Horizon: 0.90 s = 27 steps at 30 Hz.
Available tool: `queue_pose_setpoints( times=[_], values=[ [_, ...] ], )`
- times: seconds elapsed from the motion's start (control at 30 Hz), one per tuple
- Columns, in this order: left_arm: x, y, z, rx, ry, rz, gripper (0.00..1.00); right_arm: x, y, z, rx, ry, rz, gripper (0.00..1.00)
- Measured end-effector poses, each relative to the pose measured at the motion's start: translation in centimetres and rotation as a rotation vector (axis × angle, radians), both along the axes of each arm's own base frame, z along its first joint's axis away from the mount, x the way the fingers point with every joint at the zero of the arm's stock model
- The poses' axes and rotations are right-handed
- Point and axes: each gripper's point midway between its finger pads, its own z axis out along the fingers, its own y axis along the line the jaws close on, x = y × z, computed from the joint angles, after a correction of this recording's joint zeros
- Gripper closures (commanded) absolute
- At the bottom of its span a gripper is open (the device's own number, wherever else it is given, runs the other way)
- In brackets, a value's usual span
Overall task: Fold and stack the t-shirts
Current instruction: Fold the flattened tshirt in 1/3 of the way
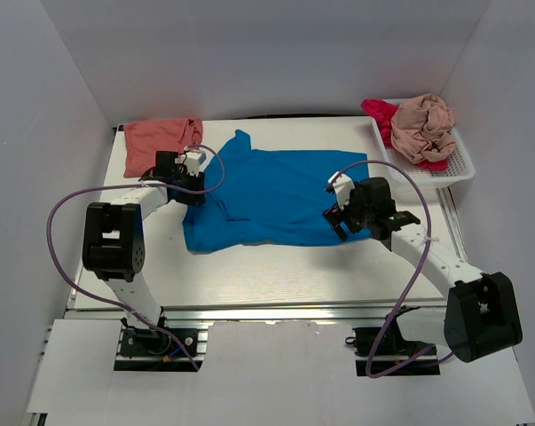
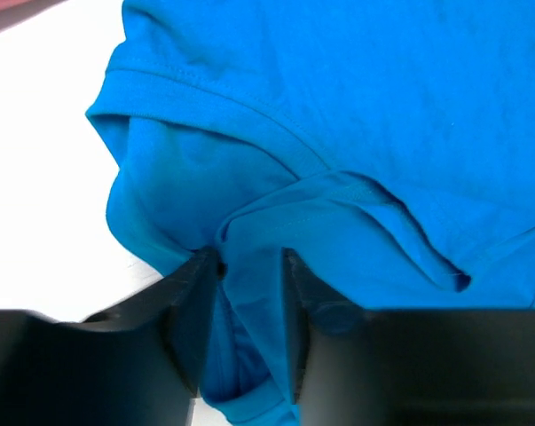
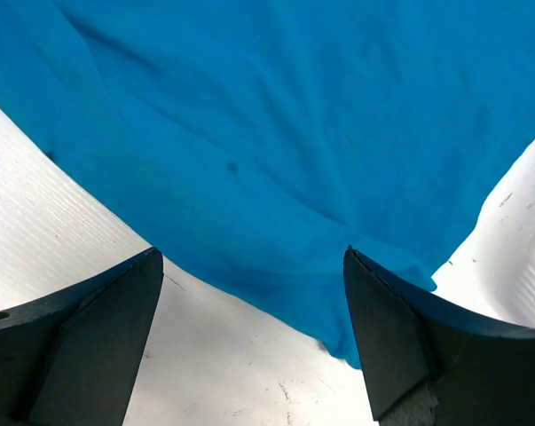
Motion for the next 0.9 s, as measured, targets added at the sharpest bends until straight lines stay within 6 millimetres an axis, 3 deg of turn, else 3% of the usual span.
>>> queue_pose_setpoints(
  times=[0.27, 0.63, 0.73, 0.9],
  values=[
    [-0.4, 0.0, -1.7, 0.004, 0.043, -0.001, 0.6, 0.0, 0.0, -0.3, -0.017, 0.003, 0.001, 0.14],
    [-0.1, 0.9, -2.0, 0.045, 0.038, 0.029, 0.57, 0.1, -0.1, -0.5, -0.035, 0.0, -0.002, 0.14],
    [0.1, 1.6, -0.7, 0.076, 0.005, 0.05, 0.54, 0.0, -0.1, -0.6, -0.038, 0.005, 0.002, 0.14],
    [0.9, 2.3, 3.8, 0.104, -0.105, 0.07, 0.52, -0.1, 0.2, -0.9, -0.04, 0.011, 0.011, 0.13]
  ],
)
